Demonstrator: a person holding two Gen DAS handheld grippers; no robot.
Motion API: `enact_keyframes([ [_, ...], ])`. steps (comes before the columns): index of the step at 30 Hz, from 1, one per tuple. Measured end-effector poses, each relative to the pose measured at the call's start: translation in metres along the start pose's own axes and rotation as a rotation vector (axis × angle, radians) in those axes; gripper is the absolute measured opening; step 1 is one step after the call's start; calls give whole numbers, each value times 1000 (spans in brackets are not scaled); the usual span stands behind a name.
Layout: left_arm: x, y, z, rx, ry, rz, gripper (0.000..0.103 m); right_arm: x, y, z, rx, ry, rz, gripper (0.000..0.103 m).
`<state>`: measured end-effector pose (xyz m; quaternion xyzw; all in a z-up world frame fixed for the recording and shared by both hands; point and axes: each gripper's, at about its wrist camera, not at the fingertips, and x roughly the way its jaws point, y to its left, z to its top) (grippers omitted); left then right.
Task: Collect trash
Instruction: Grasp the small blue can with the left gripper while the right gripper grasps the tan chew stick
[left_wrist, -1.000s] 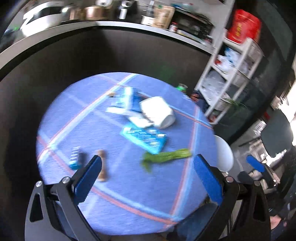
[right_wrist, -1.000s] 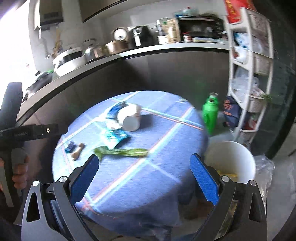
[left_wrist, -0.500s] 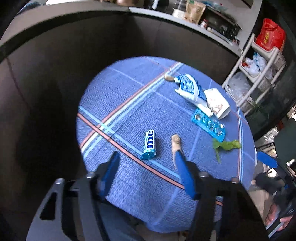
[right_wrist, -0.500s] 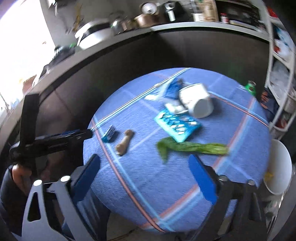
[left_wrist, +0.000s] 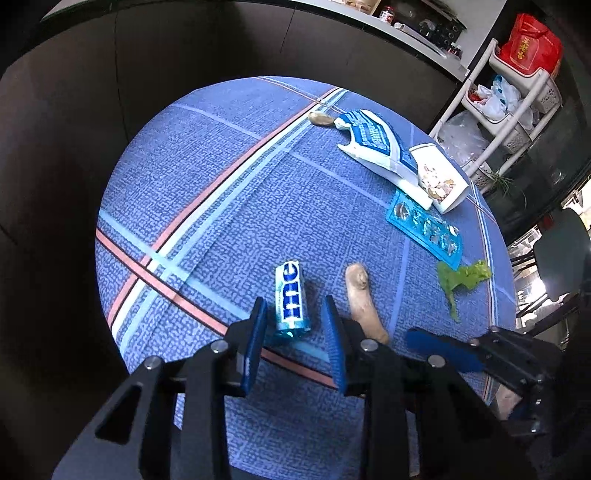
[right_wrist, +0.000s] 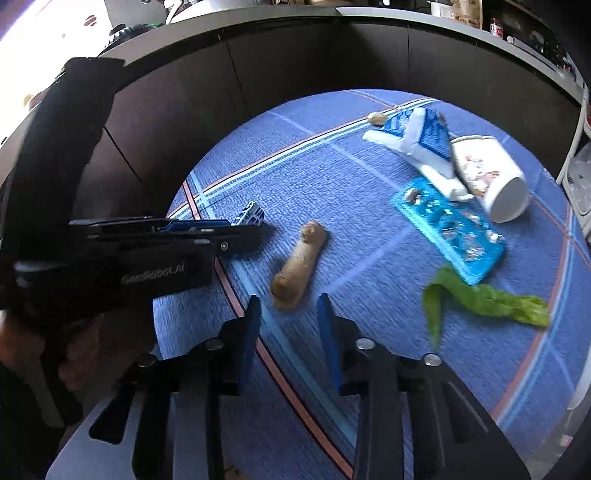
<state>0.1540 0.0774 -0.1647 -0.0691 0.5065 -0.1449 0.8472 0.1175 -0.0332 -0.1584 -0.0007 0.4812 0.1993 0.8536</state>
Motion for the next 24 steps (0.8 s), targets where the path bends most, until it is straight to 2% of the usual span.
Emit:
enact_keyframes([
  [3,2,1,3,6,1,-8,31,11,4,4,-3,-6,-18,26],
  [5,3,0,3,10,1,-12,30,13,5,6,-18,-7,-44,20],
  [9,4,0,4,7,-1,-27,29,10,3,3,-36,0,-37,20],
  [15,7,-3,6,19,-7,-9,30,7,-3,0,-25,-8,-23,20],
  [17,8,-4,6,33,2,10,10,6,-4,0,-20,-6,-18,19],
  [20,6,-3,5,11,3,-2,9,0,-7,-2,-5,-23,-4,19],
  [24,-11,-8,5,-7,-43,-23,9,-21,-14,-4,9,-71,5,19],
])
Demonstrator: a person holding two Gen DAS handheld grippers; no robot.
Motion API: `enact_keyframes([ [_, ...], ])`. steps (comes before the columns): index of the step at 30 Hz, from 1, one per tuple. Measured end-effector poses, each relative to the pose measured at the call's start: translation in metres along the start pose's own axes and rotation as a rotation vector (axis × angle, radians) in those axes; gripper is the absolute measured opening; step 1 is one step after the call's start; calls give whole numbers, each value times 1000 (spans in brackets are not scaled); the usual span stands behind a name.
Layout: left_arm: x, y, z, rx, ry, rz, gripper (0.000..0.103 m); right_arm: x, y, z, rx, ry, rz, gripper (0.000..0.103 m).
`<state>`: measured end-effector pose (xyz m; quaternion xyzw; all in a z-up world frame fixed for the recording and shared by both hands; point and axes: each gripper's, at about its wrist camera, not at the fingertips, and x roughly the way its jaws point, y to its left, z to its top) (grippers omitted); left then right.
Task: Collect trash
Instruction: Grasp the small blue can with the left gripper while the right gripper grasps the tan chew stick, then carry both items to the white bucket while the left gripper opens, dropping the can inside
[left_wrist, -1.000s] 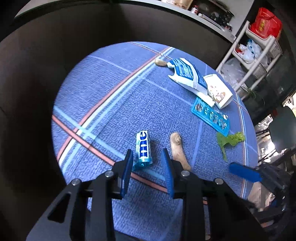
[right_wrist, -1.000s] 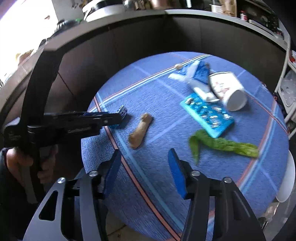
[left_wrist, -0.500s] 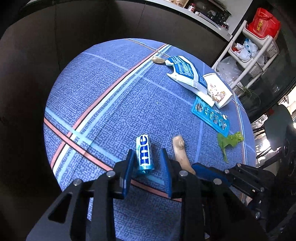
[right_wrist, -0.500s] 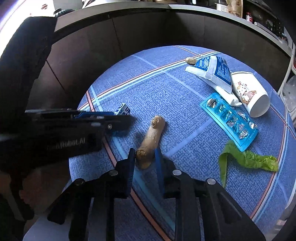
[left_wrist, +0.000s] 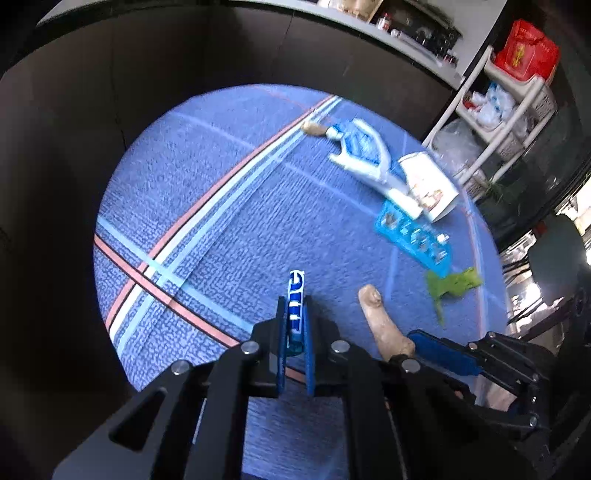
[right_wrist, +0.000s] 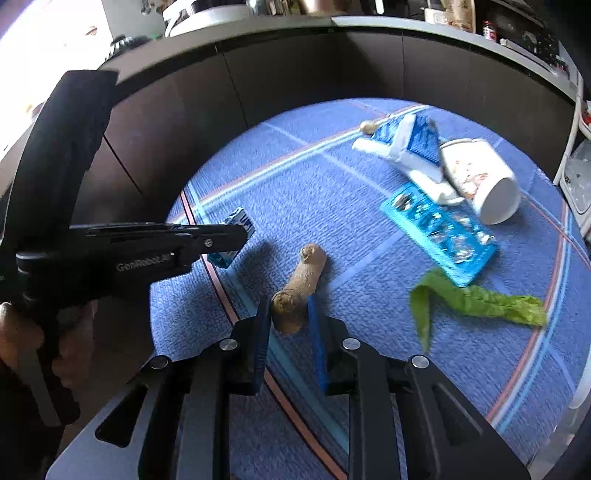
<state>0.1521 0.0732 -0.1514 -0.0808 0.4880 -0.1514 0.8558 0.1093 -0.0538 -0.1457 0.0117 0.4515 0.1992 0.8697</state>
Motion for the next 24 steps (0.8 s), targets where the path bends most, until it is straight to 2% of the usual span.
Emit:
enact_keyframes([
  [12,-48,-62,10,88,-93,-61,9,-72,-38,-10,65,-153,-28,18],
  [17,-51,-101,13,151,-95,-91,9,-99,-62,-20,124,-206,-55,18],
  [24,-37,-165,21,215,-69,-162,9,-132,-116,-37,236,-274,-106,18],
])
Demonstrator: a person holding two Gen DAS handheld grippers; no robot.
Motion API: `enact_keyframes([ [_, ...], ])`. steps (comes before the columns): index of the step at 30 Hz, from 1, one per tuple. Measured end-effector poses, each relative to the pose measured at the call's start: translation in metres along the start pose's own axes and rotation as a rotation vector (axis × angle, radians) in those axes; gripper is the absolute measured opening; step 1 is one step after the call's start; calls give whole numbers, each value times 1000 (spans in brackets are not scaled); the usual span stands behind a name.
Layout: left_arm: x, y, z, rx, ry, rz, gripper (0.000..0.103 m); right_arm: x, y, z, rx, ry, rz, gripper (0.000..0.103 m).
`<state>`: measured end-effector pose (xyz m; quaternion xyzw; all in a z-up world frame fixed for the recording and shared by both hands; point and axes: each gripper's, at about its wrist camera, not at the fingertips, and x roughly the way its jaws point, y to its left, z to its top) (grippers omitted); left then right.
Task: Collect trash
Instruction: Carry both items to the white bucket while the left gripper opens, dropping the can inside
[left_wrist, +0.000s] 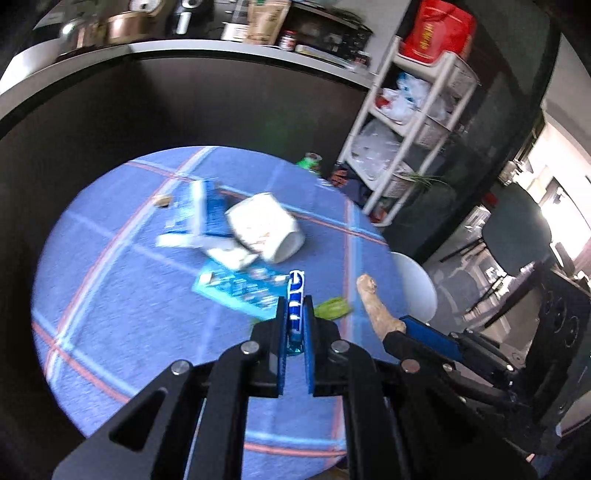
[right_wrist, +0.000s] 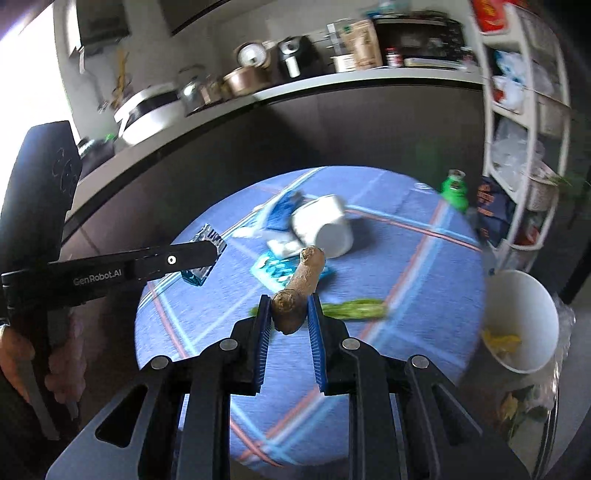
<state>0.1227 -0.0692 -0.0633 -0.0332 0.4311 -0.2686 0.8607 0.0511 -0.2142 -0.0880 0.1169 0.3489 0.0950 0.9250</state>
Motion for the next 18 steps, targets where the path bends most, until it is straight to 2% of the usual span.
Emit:
enact_keyframes([
  [10,62,-94,24,116,75,-106,9,-35,-111,-13,201,-87,-126,18],
  [18,128,-171,30,232,161,-188,9,-47,-197,-47,344,-77,-239,19],
])
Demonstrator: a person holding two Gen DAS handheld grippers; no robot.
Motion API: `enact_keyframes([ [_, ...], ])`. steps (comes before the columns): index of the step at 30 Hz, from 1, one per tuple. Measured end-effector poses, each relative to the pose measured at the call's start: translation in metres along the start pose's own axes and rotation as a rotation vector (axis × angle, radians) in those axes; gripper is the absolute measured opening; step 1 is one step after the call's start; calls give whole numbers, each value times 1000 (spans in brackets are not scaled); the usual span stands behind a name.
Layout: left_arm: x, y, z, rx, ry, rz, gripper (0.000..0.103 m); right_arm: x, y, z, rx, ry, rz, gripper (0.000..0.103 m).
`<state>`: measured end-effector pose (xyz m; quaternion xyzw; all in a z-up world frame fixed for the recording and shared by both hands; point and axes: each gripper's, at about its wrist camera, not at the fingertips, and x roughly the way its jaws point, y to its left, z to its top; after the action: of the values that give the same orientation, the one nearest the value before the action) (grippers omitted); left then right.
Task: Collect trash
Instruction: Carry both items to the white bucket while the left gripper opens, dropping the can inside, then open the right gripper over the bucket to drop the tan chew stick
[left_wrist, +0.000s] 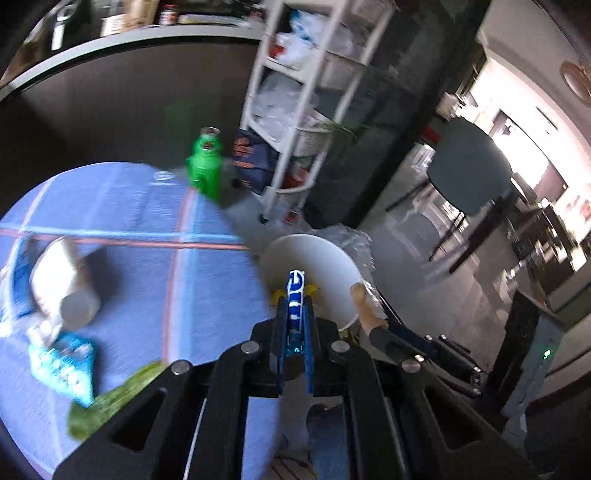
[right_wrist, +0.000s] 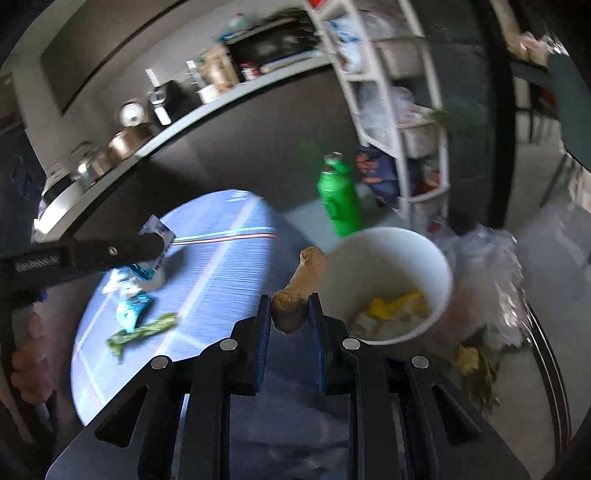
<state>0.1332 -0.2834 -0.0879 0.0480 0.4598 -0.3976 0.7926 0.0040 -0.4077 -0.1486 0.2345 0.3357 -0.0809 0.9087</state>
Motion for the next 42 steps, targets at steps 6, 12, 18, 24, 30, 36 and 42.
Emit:
enact_keyframes([
  [6,63,-28,18,33,90,-68,9,17,-43,-7,51,23,-46,19],
  [12,116,-36,21,20,176,-94,9,42,-66,-8,68,58,-66,19],
  [18,155,-39,19,35,224,-81,9,64,-81,-5,63,80,-62,19],
  [24,174,-37,21,37,232,-56,12,79,-88,-1,64,87,-68,18],
  [30,174,-34,28,34,183,-25,51,81,-83,1,2,68,-74,36],
  [36,152,-35,37,20,97,9,90,63,-74,0,-52,18,-60,72],
  [42,125,-33,38,-9,39,34,99,49,-64,-3,-68,11,-52,94],
])
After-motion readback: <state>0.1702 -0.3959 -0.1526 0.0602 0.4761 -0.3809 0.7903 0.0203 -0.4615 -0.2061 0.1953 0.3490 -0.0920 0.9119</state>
